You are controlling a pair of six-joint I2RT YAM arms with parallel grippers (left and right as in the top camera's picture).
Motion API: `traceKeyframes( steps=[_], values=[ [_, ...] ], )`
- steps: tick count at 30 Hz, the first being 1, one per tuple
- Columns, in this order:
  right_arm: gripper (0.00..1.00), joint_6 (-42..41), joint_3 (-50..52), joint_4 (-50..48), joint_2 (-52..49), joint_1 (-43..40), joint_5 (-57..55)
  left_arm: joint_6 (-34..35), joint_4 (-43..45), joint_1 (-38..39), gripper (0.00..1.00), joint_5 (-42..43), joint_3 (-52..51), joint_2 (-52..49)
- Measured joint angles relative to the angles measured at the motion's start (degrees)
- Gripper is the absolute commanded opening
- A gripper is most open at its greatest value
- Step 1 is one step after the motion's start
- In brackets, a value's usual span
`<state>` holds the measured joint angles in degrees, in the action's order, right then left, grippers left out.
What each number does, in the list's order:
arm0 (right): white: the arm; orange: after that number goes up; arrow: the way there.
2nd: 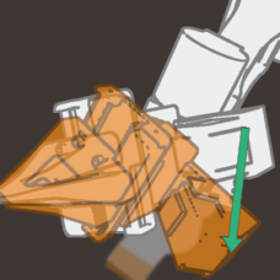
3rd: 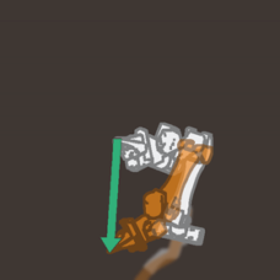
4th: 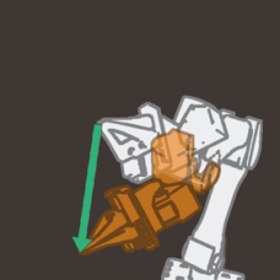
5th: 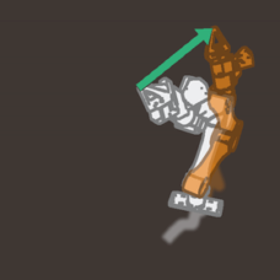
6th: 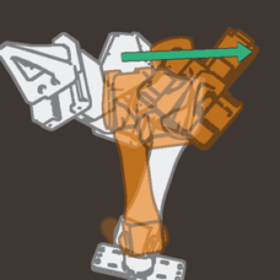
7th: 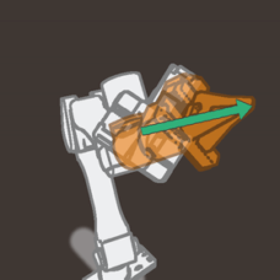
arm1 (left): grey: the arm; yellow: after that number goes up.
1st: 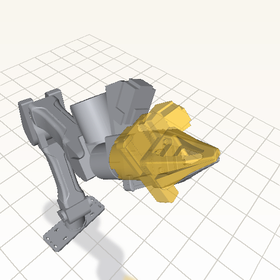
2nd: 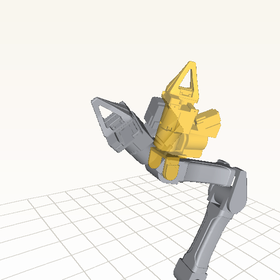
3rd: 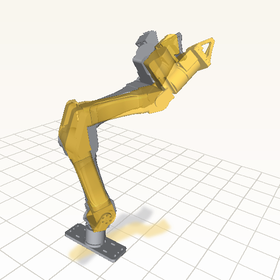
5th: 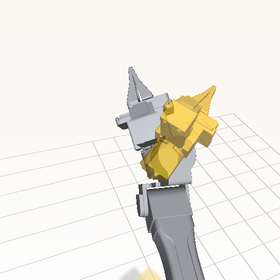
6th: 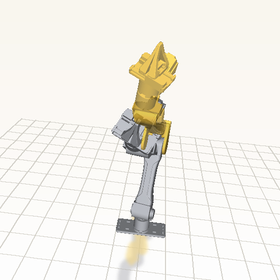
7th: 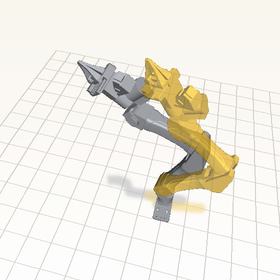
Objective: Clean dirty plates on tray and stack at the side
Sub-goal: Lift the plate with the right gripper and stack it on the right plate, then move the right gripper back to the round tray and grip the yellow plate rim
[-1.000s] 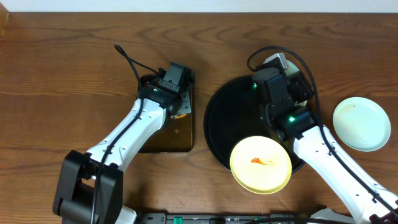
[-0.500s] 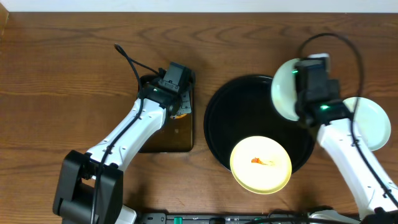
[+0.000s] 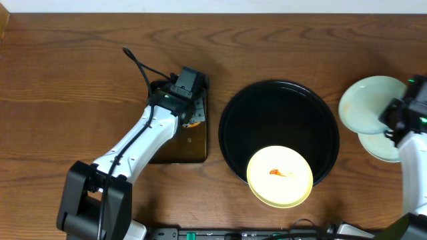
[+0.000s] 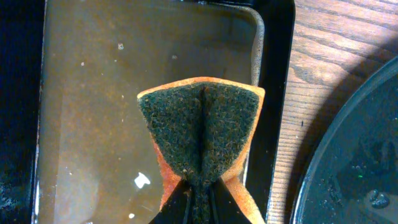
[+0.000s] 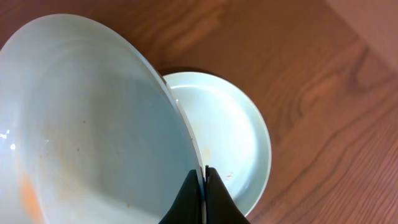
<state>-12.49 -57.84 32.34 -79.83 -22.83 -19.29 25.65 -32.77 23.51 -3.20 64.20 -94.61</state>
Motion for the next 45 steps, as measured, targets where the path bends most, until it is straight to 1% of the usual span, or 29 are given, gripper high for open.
traceKeyframes(
  steps=[5,9,10,11,12,13,16,21,26,28,29,31,34,37,40,45],
  values=[
    [0.01,-2.64,0.0,0.09,-0.39,-7.87,3.85,0.0,-0.09,0.0,0.08,0.0,0.0,0.0],
    [0.01,-3.82,0.0,0.11,-2.1,-12.0,5.05,0.0,-0.09,0.0,0.08,0.0,0.0,0.0],
    [0.04,-3.96,0.0,0.04,-2.71,-12.81,5.44,0.0,-0.09,0.0,0.08,0.0,0.0,0.0],
    [0.13,-4.17,0.0,0.0,-3.37,-13.6,5.95,0.0,-0.09,0.0,0.08,0.0,0.0,0.0],
    [0.28,-4.39,0.0,-0.04,-4.0,-14.34,6.51,0.0,-0.09,0.0,0.08,0.0,0.0,0.0],
    [0.31,-4.74,0.0,-0.17,-4.57,-15.02,7.39,0.0,-0.09,0.0,0.08,0.0,0.0,0.0],
    [0.33,-4.87,0.0,-1.14,-5.66,-15.89,11.3,0.0,-0.07,0.0,0.07,0.0,0.0,0.0],
    [0.39,-3.39,0.0,0.28,-5.99,-15.32,22.71,0.0,-0.09,0.0,0.08,0.0,0.0,0.0],
    [0.43,0.15,0.0,7.37,-5.99,-10.25,35.26,0.0,-0.09,0.0,0.08,0.0,0.0,0.0],
    [0.45,1.86,0.04,11.56,-6.01,-7.23,38.32,0.0,-0.11,0.0,0.08,0.0,0.0,0.0],
    [0.49,2.6,0.07,13.4,-6.03,-5.73,39.45,0.0,-0.11,0.0,0.08,0.0,0.0,0.0],
    [0.52,4.48,0.11,17.59,-6.03,-1.6,41.31,0.0,-0.11,0.0,0.08,0.0,0.0,0.0],
    [0.56,6.91,0.17,22.36,-6.03,3.93,42.25,0.0,-0.11,0.0,0.08,0.0,0.0,0.0],
    [0.55,8.28,0.35,26.23,-6.03,9.57,41.35,0.0,-0.13,0.0,0.08,0.0,0.0,0.0],
    [0.53,8.22,0.9,29.66,-6.03,13.46,39.71,0.0,-0.11,0.0,0.08,0.0,0.0,0.0],
    [0.5,6.34,4.96,29.14,-6.03,16.55,37.18,0.0,-0.11,0.0,0.08,0.0,0.0,0.0]
  ],
)
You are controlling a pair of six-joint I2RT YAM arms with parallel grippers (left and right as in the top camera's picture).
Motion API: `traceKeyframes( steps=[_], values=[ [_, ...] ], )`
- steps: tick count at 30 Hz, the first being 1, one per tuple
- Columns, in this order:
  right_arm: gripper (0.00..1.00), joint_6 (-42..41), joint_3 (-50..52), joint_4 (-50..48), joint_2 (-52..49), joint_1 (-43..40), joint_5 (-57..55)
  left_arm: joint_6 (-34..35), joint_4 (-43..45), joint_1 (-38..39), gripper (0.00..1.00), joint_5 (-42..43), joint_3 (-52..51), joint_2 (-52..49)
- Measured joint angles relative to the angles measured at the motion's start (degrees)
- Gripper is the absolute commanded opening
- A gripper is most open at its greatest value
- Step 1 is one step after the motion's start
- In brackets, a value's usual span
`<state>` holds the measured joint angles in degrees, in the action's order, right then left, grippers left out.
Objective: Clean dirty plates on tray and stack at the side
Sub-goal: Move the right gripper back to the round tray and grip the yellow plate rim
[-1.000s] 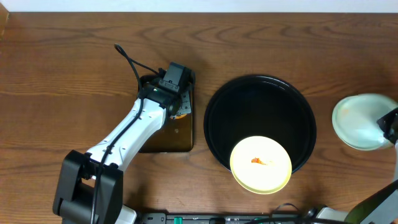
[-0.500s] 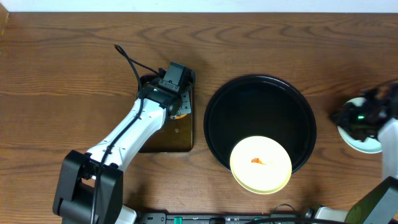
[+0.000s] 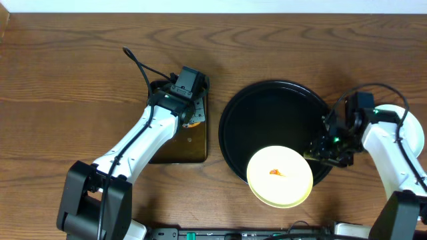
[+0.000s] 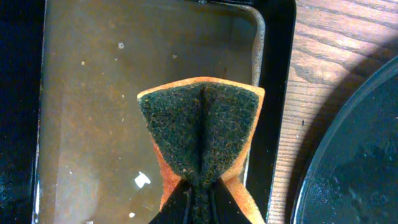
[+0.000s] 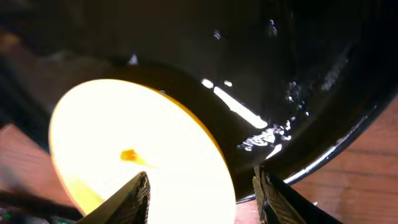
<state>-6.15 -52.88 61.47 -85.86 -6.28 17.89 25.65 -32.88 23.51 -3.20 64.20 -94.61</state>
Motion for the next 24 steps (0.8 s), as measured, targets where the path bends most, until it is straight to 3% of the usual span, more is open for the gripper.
traceKeyframes(
  steps=[3,8,13,20,24],
  values=[
    [0.44,-1.29,3.34,-3.15,-0.02,0.0,-0.74,0.0,-0.09,0.0,0.08,0.0,0.0,0.0],
    [0.41,-2.38,8.66,-6.99,-0.02,0.0,0.37,-0.02,-0.09,0.0,0.08,0.0,0.0,0.0],
    [0.18,-2.84,11.3,-9.44,-0.02,0.0,1.09,0.0,-0.09,0.0,0.08,0.0,0.0,0.0],
    [0.04,-2.8,11.82,-11.08,-0.02,0.0,1.64,-0.02,-0.09,0.0,0.08,0.0,0.0,0.0],
    [0.01,-2.86,11.82,-13.03,-0.02,0.0,2.01,0.0,-0.09,0.0,0.08,0.0,0.0,0.0]
  ],
)
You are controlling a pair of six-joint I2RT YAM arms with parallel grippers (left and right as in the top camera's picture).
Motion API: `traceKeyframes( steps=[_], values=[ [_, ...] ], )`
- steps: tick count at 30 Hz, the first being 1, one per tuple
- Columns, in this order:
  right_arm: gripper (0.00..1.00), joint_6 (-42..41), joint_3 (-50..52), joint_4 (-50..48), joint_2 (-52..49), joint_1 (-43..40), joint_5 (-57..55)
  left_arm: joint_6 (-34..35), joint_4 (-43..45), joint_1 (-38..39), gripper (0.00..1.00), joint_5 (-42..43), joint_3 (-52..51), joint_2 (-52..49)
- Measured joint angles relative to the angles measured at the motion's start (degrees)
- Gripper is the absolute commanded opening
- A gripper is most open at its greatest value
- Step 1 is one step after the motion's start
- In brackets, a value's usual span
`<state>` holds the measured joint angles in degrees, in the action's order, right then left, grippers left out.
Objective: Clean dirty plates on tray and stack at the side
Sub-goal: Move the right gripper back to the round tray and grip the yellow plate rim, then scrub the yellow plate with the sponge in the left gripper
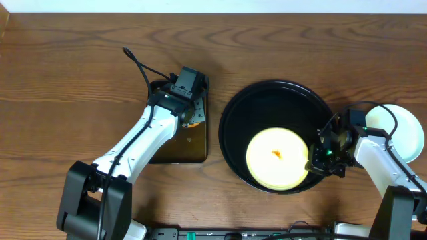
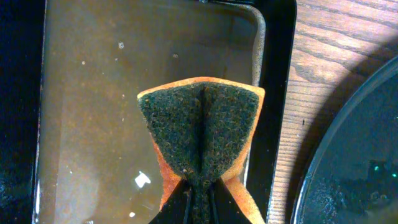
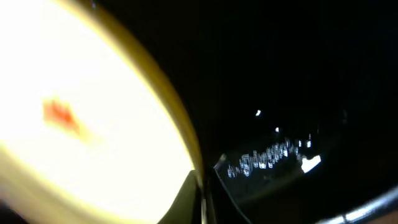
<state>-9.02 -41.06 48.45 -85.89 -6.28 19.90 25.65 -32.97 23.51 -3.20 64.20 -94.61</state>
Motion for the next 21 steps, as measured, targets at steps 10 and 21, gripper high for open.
traceKeyframes(
  steps=[10,21],
  values=[
    [0.01,-0.26,0.22,-12.15,0.0,0.0,2.64,0.0,0.0,0.0,0.08,0.02,0.0,0.0],
    [0.01,-1.09,0.22,-18.93,0.0,3.02,2.78,-1.44,6.23,3.04,0.08,9.75,-0.02,0.0]
  ],
)
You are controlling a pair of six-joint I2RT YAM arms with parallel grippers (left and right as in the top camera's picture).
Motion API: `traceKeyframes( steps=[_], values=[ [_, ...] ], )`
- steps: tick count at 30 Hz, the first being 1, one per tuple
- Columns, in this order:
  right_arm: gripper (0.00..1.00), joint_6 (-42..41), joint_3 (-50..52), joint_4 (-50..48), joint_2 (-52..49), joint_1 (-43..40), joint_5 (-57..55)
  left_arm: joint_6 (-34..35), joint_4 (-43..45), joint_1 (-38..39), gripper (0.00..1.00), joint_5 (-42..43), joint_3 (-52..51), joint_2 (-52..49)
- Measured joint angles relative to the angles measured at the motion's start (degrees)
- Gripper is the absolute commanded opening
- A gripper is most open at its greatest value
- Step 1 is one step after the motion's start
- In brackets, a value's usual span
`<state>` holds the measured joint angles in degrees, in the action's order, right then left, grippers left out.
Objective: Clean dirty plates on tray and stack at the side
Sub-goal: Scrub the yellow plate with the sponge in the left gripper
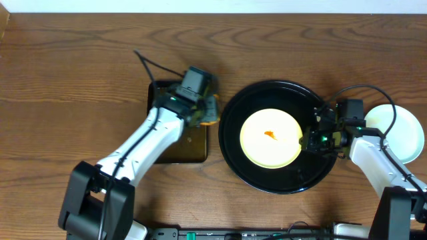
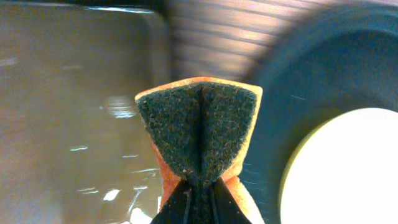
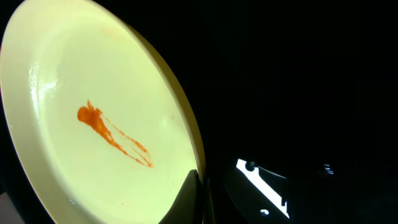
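Observation:
A yellow plate (image 1: pixel 270 138) with an orange smear (image 1: pixel 269 134) lies near the middle of the round black tray (image 1: pixel 280 180). My right gripper (image 1: pixel 312 141) is shut on the plate's right rim. In the right wrist view the plate (image 3: pixel 99 118) fills the left, its rim pinched by that gripper (image 3: pixel 202 180). My left gripper (image 1: pixel 208 110) is shut on an orange sponge (image 2: pixel 198 134), green scouring side out. The sponge hangs over the gap between the water basin (image 2: pixel 62 112) and the tray (image 2: pixel 280 93), with the plate (image 2: pixel 348 168) just to its right.
A dark rectangular basin (image 1: pixel 177 150) of murky water sits left of the tray, under my left arm. Pale green plates (image 1: pixel 403 130) are stacked on the table at the far right, partly behind my right arm. A black cable trails behind the left wrist.
My left gripper has moved right with the sponge, from over the basin to its right edge beside the tray. The yellow plate, held by my right gripper, now sits farther back, near the tray's middle.
First my right gripper held a pale green plate over the stack at the right, while the left held the sponge over the basin. Then the right gripper stood open at the yellow plate overhanging the tray's front rim. It shut on the rim; the plate now lies mid-tray.

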<state>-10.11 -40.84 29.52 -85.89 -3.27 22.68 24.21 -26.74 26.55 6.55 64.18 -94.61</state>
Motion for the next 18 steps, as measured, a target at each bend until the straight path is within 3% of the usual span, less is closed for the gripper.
traceKeyframes(
  steps=[10,18],
  values=[
    [0.01,-3.54,0.04,0.35,0.0,3.74,-2.05,-0.28,7.91,15.43,0.08,4.17,0.0,-0.59],
    [0.01,-4.44,0.04,1.07,0.0,3.93,-2.62,3.02,14.69,22.34,0.08,4.74,0.0,-6.54]
  ],
)
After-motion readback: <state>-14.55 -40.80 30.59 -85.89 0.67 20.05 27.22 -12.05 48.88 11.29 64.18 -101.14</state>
